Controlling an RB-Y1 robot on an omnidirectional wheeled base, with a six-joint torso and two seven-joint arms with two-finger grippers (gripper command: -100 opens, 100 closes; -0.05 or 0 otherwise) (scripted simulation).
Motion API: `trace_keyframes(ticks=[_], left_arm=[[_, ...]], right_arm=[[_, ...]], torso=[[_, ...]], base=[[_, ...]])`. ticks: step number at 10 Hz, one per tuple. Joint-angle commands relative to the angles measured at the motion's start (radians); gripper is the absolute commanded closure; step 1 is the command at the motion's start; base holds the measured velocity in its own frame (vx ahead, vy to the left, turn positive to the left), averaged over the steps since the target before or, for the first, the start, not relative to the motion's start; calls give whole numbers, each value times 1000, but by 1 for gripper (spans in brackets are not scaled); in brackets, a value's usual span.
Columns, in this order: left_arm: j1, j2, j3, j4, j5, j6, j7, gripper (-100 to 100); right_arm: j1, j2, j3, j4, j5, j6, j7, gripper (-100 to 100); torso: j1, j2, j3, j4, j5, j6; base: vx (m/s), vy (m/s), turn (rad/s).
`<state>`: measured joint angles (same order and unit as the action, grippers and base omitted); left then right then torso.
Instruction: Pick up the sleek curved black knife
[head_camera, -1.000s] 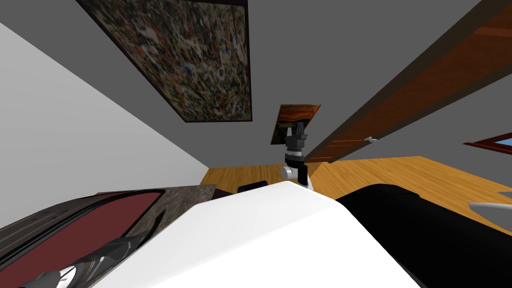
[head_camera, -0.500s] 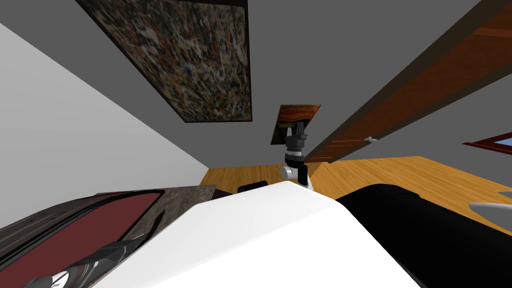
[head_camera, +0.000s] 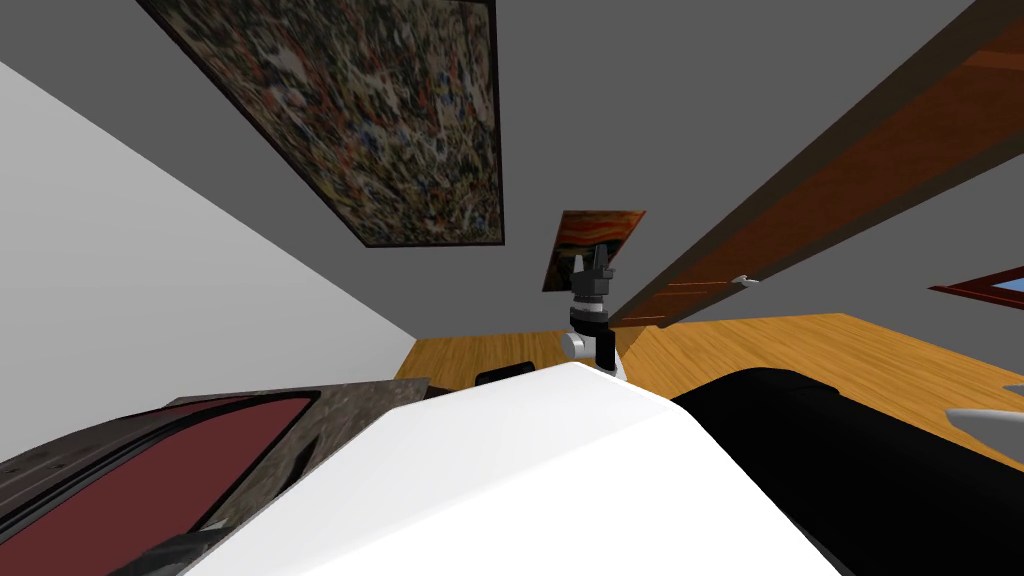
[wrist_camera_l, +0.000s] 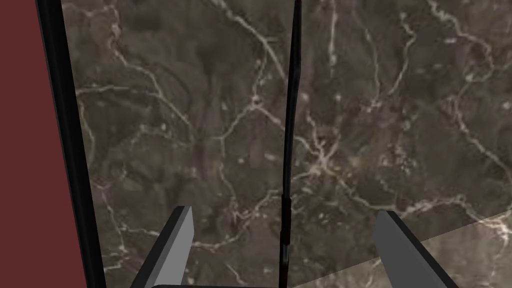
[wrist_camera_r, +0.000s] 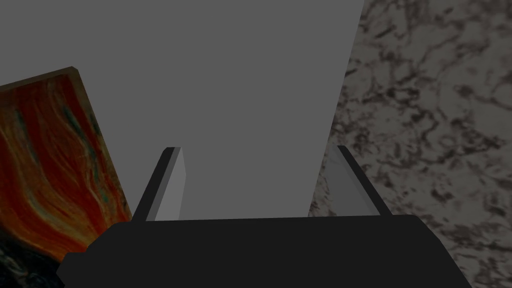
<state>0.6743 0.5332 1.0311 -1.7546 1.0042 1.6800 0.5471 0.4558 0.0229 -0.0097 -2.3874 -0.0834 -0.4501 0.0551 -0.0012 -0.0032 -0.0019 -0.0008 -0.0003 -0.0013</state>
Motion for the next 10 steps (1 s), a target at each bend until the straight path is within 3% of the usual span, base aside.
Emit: trace_keyframes(ticks=[1, 3, 4, 5, 6, 8, 9, 10], left_arm=[[27, 9, 5, -16, -8, 28, 9, -100], [65, 26, 4, -25, -29, 60, 18, -100], [53, 22, 4, -21, -23, 48, 16, -100], [54, 24, 4, -20, -24, 52, 16, 0], [40, 15, -19, 11, -44, 19, 2, -100], [30, 9, -38, 36, -60, -7, -9, -100], [33, 12, -31, 28, -54, 4, -4, -100], [32, 12, -33, 30, -56, 0, -6, 100]], right_arm=[[0, 0, 0, 0, 0, 0, 0, 0], [0, 0, 0, 0, 0, 0, 0, 0], [0, 0, 0, 0, 0, 0, 0, 0], [0, 0, 0, 0, 0, 0, 0, 0], [0, 0, 0, 0, 0, 0, 0, 0], [0, 0, 0, 0, 0, 0, 0, 0], [0, 0, 0, 0, 0, 0, 0, 0], [0, 0, 0, 0, 0, 0, 0, 0]], torso=[[0, 0, 0, 0, 0, 0], [0, 0, 0, 0, 0, 0], [0, -1, -1, 0, 0, 0], [0, 1, 0, 0, 0, 0], [0, 2, 1, 0, 0, 0], [0, 3, 2, 1, 0, 0], [1, 4, 2, 1, 0, 0], [0, 4, 2, 1, 0, 0]], base=[[54, -1, -4], [64, -5, -5], [31, -2, 1], [5, 0, 0], [-2, -3, -15], [-8, -3, -11], [0, 0, 0], [0, 0, 0]])
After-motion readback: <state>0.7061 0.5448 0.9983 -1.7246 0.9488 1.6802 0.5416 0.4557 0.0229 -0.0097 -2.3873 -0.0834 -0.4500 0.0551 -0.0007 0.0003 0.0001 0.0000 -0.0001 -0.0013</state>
